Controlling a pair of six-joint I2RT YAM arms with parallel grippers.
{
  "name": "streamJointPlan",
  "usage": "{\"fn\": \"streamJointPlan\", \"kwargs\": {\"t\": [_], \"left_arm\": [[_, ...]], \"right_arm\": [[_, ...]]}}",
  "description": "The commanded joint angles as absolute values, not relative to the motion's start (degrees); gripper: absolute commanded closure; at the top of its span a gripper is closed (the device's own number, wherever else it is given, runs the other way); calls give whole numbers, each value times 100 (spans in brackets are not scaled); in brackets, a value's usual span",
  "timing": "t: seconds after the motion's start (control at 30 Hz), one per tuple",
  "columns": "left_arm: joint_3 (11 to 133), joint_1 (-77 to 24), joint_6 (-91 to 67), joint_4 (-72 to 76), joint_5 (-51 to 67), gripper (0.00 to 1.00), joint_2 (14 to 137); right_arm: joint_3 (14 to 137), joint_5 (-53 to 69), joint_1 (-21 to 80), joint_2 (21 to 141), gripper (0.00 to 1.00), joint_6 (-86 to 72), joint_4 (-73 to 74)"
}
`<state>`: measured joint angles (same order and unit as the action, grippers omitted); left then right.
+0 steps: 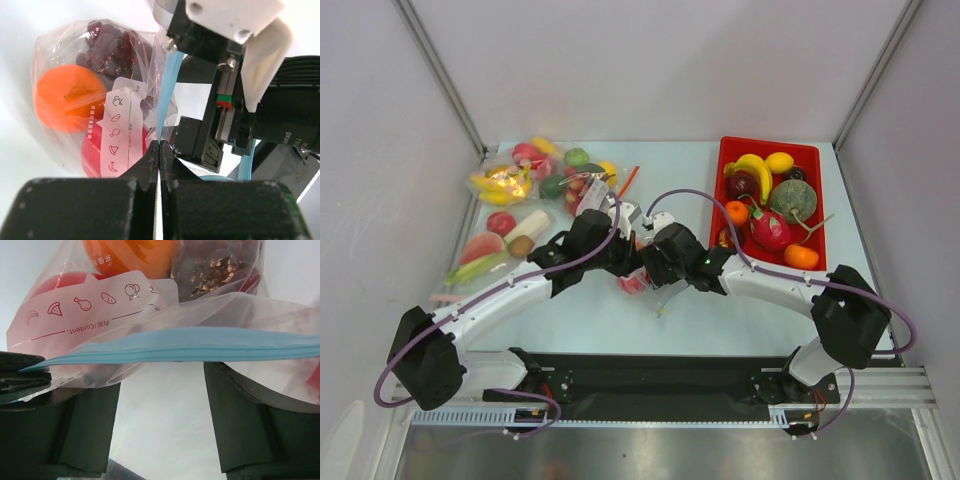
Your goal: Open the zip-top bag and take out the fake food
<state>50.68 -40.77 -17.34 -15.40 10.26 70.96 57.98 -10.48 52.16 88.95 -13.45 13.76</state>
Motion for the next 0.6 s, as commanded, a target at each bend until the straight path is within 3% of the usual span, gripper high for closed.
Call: {"fn": "streamJointPlan", "kwargs": {"t": [0.0,0.1,0.33,0.43,0.5,0.57], "left_arm": [[5273,-4104,-1679,-1274,1186,100,7119],[5282,-4104,-1679,-1283,1204,100,7119],[5309,-4104,-1679,-1292,1257,100,7093],[5309,-4104,-1661,-1309,1292,99,7066],[5300,-4104,-1652,-1318,1283,100,7040],[5282,-4104,-1644,-1336,1275,100,7031]], "right_arm": [[5757,-1081,5423,8930,30,-1441,1064],[5722,-1221,5414,9061,30,-1503,1037],[5651,-1713,5397,9439,14,-1555,554],[5546,-1776,5379,9615,13,-1591,230],[5406,-1749,5361,9685,15,-1591,-190],[5344,-1766,5344,9747,28,-1600,-368]]}}
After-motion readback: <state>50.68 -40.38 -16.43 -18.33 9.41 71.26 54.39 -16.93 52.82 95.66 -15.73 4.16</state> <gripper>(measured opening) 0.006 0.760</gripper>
